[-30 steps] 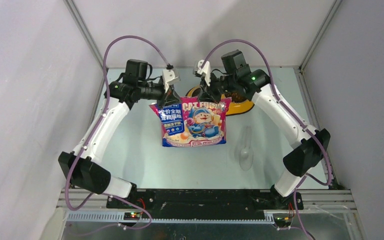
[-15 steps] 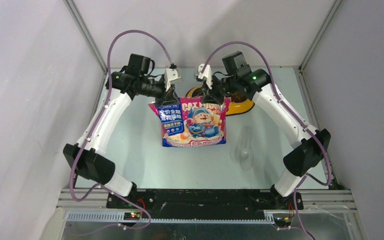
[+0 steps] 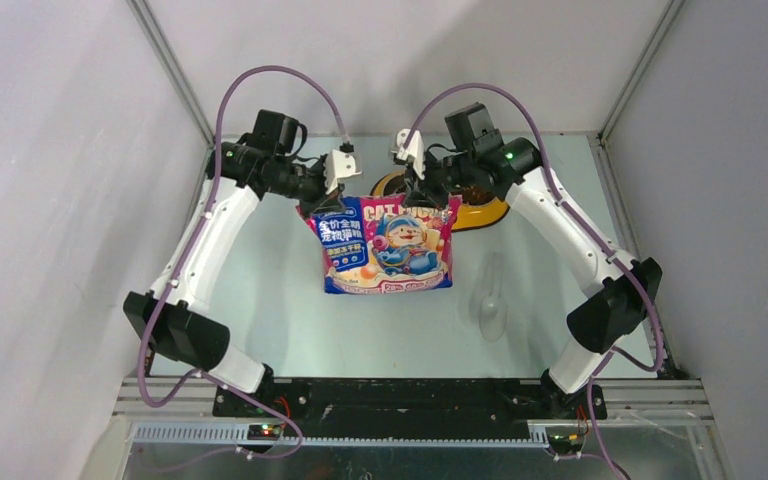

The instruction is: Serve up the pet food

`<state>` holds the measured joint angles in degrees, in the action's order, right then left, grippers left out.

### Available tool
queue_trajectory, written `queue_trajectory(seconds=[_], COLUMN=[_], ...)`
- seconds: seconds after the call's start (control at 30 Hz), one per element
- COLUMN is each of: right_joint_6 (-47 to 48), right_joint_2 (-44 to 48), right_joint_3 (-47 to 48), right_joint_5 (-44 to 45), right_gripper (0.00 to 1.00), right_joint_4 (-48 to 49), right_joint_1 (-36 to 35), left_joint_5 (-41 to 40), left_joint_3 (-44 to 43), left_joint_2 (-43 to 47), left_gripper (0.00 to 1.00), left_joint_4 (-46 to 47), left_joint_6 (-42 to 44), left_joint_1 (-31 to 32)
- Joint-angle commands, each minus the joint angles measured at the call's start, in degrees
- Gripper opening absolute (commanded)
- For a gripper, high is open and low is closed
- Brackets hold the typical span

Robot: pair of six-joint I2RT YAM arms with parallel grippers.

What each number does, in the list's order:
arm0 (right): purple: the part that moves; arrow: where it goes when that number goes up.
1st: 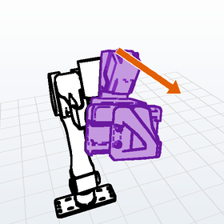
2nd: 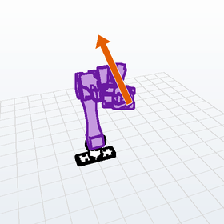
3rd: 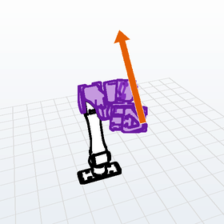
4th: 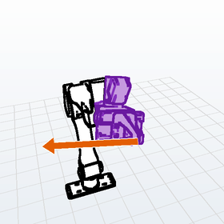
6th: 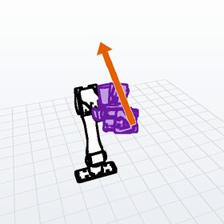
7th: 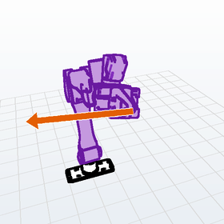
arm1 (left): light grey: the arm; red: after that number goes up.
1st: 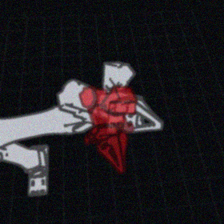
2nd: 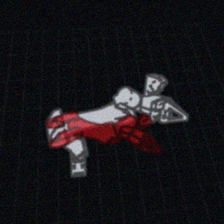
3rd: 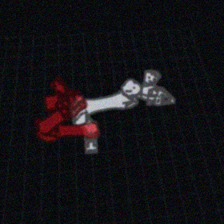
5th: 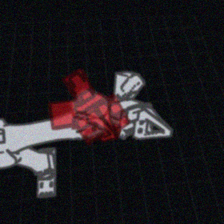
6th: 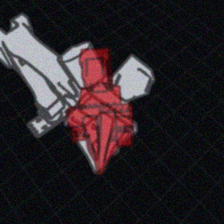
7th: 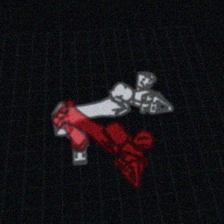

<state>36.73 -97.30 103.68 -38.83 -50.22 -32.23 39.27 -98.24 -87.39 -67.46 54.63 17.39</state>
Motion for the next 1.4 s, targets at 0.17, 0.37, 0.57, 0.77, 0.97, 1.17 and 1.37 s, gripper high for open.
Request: queue_trajectory(seconds=[0.17, 0.37, 0.57, 0.77, 0.97, 1.17, 1.37], right_joint_6=[0.6, 1.1, 1.8, 0.4, -1.4, -4.0, -11.0], right_joint_2=[2.4, 2.2, 1.7, 1.8, 0.5, -4.1, -4.8], right_joint_3=[-0.1, -0.6, -0.8, -2.1, -3.1, 0.5, 1.4], right_joint_5=[0.2, -0.1, -1.2, -3.9, -1.9, 3.5, 5.7], right_gripper=[0.00, 0.00, 0.00, 0.18, 0.41, 0.39, 0.32], right_joint_4=[-1.6, -1.7, -2.2, 2.3, 10.5, 13.1, 16.4], right_joint_1=[1.1, 1.2, 1.2, -0.5, -5.5, -9.8, -10.6], left_joint_5=[-9.3, -9.6, -11.9, -3.3, 2.3, 2.1, 1.9], left_joint_3=[2.6, 5.3, 7.7, 12.2, 9.7, 10.1, 10.4], left_joint_2=[4.5, 6.1, 7.2, 9.9, 8.8, 9.6, 10.4], left_gripper=[0.02, 0.10, 0.22, 0.00, 0.00, 0.00, 0.00], left_joint_4=[-1.3, -0.2, 3.7, 9.7, 10.5, 10.5, 10.8], left_joint_6=[4.1, 3.3, -0.2, -4.1, -9.9, -10.1, -10.4], left_joint_1=[-2.4, -3.7, -4.1, -4.5, -4.4, -4.5, -4.4])
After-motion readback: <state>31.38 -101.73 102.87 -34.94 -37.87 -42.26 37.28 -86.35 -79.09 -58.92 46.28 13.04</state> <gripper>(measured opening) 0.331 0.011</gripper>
